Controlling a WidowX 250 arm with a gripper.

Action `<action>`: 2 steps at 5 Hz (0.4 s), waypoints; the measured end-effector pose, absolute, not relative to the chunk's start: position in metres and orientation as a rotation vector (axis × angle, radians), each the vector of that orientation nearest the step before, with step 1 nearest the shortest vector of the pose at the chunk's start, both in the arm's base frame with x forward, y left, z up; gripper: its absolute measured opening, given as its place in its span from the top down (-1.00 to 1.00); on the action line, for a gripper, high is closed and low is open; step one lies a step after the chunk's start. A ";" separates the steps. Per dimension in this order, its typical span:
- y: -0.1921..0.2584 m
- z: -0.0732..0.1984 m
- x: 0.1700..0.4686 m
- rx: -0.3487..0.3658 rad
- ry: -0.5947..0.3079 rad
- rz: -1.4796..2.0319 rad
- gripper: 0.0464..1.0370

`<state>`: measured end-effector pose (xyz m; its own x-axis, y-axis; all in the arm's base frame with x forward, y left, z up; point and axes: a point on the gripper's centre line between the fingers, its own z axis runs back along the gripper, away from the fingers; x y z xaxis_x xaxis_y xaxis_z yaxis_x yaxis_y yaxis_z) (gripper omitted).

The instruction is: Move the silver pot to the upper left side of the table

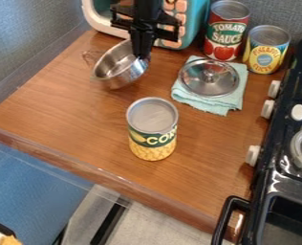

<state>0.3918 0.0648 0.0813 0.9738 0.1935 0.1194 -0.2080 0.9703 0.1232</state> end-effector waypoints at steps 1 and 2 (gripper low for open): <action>0.070 0.071 0.402 0.163 -0.077 0.232 0.98; 0.072 0.059 0.407 0.176 -0.046 0.250 0.94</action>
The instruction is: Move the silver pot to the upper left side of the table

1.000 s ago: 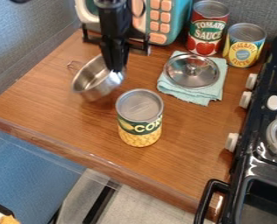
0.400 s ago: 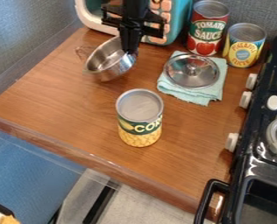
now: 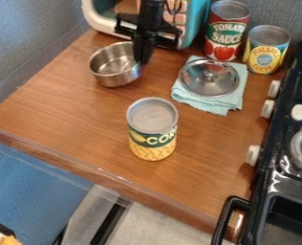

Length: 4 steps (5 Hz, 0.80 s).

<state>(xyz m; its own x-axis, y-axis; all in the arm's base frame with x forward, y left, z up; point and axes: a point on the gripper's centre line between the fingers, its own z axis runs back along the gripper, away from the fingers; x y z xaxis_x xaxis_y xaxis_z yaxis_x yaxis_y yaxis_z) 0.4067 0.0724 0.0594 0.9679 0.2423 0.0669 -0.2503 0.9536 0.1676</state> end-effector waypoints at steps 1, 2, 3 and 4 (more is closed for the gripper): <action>0.068 0.051 0.404 0.081 -0.041 0.219 0.65; 0.066 0.074 0.402 -0.004 -0.102 0.171 0.14; 0.066 0.092 0.399 -0.066 -0.126 0.125 -0.48; 0.071 0.090 0.397 -0.063 -0.122 0.122 -0.92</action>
